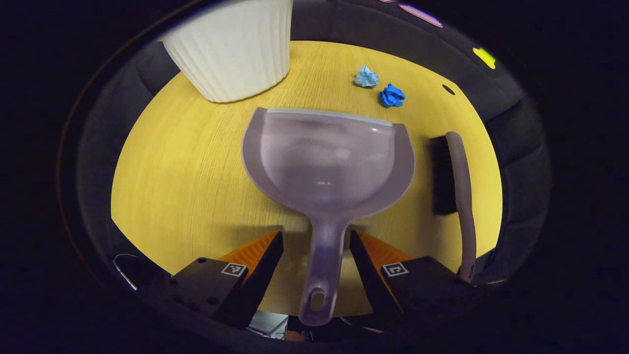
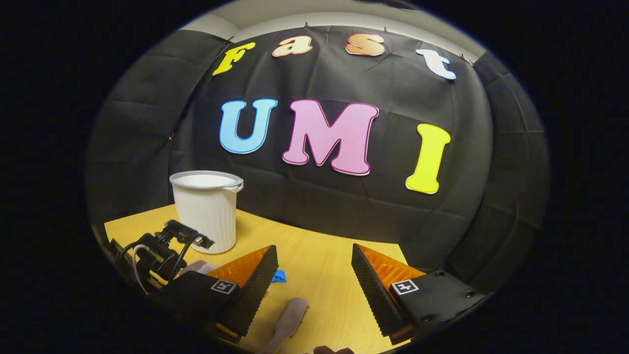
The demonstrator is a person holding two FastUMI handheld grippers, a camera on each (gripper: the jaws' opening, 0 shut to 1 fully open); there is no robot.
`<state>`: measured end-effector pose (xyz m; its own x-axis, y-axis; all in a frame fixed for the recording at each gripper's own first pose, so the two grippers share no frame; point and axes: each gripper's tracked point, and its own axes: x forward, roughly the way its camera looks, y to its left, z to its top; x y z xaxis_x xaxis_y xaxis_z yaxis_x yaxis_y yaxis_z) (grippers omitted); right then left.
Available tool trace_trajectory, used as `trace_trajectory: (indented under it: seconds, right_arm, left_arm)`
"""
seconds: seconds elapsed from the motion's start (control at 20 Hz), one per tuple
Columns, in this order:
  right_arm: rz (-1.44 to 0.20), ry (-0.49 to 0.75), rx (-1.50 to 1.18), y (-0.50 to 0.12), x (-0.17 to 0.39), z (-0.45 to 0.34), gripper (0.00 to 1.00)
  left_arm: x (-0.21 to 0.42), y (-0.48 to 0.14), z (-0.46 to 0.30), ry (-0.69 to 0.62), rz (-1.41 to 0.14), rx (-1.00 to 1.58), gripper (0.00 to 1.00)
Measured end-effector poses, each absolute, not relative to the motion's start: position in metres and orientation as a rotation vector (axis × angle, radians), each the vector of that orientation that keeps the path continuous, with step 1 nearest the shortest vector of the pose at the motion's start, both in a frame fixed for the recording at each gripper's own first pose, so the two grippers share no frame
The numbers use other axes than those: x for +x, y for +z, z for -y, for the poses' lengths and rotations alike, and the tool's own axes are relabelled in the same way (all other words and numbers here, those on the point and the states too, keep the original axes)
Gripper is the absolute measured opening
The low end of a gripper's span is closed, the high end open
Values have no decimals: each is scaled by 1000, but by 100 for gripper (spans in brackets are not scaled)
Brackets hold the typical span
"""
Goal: Pick up the small broom and dustpan from the desktop, sweep the trash into the dustpan with the broom, and then empty the trash into the garbage bin.
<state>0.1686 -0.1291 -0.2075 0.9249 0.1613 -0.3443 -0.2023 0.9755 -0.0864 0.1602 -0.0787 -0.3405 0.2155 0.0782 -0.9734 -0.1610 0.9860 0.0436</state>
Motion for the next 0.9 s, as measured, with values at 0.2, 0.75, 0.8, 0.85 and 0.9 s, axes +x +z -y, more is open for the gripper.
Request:
trace_trajectory:
  seconds: [0.2, 0.75, 0.8, 0.85, 0.9]
  right_arm:
    - [-432, 223, -103, -226, 157, 126, 98]
    - [-723, 299, 13, -270, 132, 104, 98]
    - [-784, 307, 39, -278, 127, 99, 98]
    - [-851, 309, 53, -288, 118, 98, 97]
    - [-931, 304, 67, -301, 111, 97, 98]
  left_arm:
    - [167, -349, 83, 183, -1444, -117, 75]
    - [183, -350, 88, 77, -1476, -113, 29]
    - [182, -350, 86, 72, -1476, -107, 28]
    - [184, -350, 86, 66, -1472, -108, 28]
    - [183, -350, 86, 61, -1472, -110, 29]
